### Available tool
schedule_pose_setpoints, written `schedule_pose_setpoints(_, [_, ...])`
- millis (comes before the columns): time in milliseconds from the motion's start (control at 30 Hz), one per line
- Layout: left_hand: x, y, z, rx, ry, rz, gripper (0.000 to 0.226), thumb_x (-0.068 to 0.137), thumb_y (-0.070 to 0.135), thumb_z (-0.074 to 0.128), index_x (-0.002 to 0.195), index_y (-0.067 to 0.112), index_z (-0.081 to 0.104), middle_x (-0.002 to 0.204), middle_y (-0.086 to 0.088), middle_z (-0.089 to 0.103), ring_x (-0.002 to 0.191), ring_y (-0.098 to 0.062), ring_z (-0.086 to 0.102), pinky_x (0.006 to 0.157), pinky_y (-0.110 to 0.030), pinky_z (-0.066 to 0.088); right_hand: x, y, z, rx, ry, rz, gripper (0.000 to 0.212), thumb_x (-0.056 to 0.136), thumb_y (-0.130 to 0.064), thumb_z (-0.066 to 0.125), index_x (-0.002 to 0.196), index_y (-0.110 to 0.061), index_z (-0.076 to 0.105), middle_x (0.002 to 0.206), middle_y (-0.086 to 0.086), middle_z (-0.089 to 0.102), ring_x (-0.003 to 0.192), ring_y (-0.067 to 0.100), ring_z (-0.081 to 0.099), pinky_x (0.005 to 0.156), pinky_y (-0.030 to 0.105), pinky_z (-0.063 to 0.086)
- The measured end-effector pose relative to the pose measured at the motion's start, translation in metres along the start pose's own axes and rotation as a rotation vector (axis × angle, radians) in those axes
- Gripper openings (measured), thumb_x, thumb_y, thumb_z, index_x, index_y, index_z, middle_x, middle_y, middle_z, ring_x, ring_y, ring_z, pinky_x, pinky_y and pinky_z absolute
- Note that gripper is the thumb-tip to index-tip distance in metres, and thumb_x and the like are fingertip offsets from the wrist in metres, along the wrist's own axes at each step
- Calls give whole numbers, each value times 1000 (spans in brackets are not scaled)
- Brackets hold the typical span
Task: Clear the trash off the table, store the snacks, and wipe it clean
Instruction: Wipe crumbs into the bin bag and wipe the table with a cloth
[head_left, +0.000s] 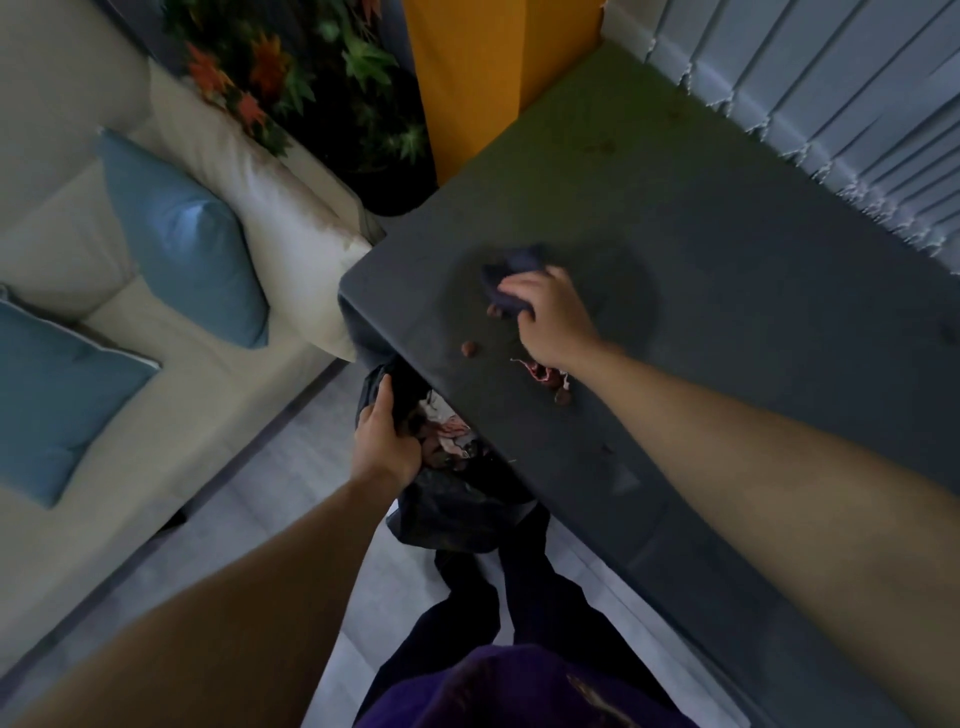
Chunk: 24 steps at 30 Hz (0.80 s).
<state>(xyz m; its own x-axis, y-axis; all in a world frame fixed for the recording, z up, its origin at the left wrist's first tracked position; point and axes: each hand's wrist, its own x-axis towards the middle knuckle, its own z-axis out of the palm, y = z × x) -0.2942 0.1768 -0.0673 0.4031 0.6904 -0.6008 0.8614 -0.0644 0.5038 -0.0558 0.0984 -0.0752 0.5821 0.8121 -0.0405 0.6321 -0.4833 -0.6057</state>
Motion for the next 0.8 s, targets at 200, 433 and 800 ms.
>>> schedule_pose_setpoints(200, [2, -5, -5, -2, -22, 4, 88, 87, -1, 52, 160, 29, 13, 158, -13, 31, 143, -35, 33, 116, -44, 35, -26, 0, -22, 66, 14, -34, 32, 76, -2, 53, 89, -15, 78, 93, 1, 74, 98, 21, 59, 89, 24, 43])
schedule_pose_setpoints(433, [3, -8, -9, -13, -45, 7, 90, 87, -3, 50, 160, 34, 12, 157, -10, 31, 142, -35, 34, 112, -48, 40, -84, 25, -8, -91, 273, 270, 41, 81, 2, 55, 116, -10, 72, 118, 5, 70, 111, 33, 52, 97, 29, 39])
schedule_pose_setpoints(800, [3, -20, -10, 23, -43, 46, 91, 84, -5, 43, 160, 33, 11, 155, -11, 34, 139, -35, 39, 108, -48, 45, -116, -12, 23, -57, 291, 262, 46, 80, -1, 51, 121, -8, 70, 121, 4, 69, 112, 31, 52, 101, 33, 43])
